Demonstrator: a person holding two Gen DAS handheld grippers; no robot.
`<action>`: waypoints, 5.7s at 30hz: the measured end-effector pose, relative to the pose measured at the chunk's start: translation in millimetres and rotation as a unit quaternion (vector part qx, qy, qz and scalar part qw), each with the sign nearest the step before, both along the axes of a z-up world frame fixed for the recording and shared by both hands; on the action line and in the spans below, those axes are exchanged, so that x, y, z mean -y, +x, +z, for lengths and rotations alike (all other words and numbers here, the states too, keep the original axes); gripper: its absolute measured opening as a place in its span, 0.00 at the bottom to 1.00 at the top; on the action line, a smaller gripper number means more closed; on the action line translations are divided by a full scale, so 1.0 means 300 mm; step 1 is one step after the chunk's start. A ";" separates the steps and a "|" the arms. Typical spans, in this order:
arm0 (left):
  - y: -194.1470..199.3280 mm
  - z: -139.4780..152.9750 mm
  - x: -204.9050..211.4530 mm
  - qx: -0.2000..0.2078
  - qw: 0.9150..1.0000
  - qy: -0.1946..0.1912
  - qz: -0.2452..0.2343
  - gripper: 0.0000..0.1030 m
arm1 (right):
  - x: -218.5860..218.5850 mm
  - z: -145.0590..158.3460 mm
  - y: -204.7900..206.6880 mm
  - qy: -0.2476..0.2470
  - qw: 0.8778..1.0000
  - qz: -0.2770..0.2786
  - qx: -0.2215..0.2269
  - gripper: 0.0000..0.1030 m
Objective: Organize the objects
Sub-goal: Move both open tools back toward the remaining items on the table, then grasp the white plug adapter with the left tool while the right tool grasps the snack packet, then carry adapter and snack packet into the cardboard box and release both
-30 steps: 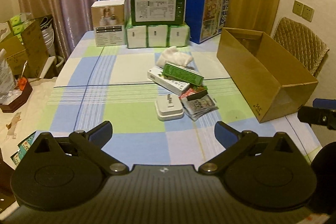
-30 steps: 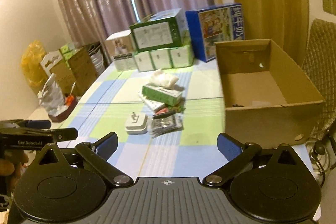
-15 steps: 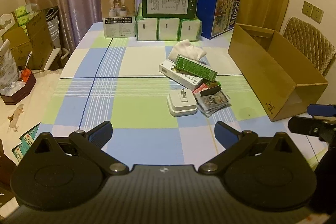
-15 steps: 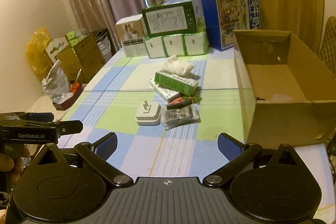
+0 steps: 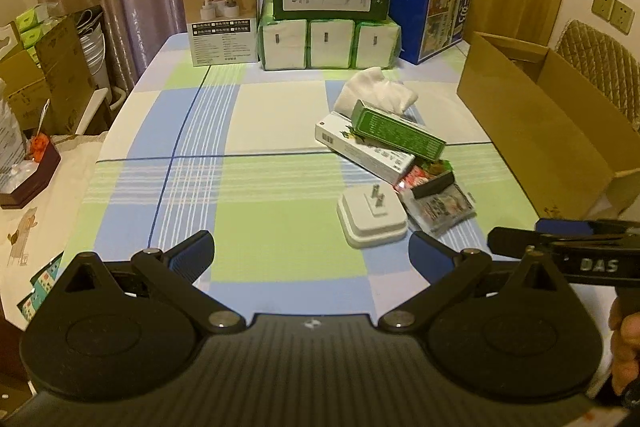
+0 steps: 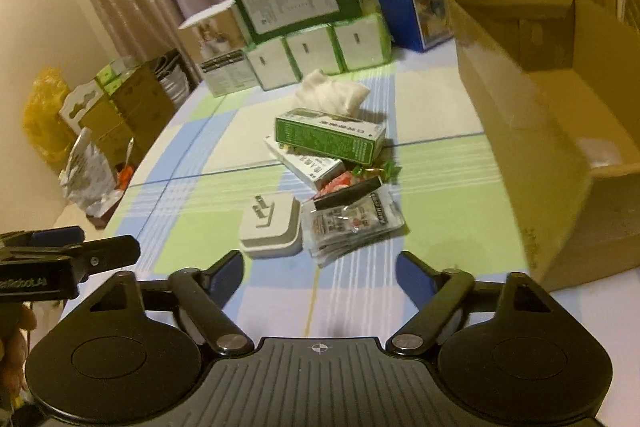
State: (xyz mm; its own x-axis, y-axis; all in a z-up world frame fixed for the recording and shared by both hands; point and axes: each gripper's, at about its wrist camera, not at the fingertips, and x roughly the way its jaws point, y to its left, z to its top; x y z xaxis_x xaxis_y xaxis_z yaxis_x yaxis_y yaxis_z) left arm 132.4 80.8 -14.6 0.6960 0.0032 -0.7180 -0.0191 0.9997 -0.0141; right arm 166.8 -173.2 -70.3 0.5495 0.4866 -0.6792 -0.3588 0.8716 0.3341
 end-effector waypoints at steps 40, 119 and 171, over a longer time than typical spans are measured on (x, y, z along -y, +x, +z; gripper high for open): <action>0.229 -0.227 0.078 -0.018 0.998 -0.010 -0.051 0.98 | 0.010 -0.213 0.146 -0.129 0.991 0.016 0.034 0.41; -0.143 0.028 0.361 0.015 0.999 0.002 -0.034 0.58 | 0.228 0.149 -0.239 -0.086 0.991 -0.022 0.102 0.33; 0.384 0.180 1.008 0.021 0.978 0.000 -0.208 0.59 | 0.822 0.332 0.269 -0.043 0.988 -0.134 0.063 0.33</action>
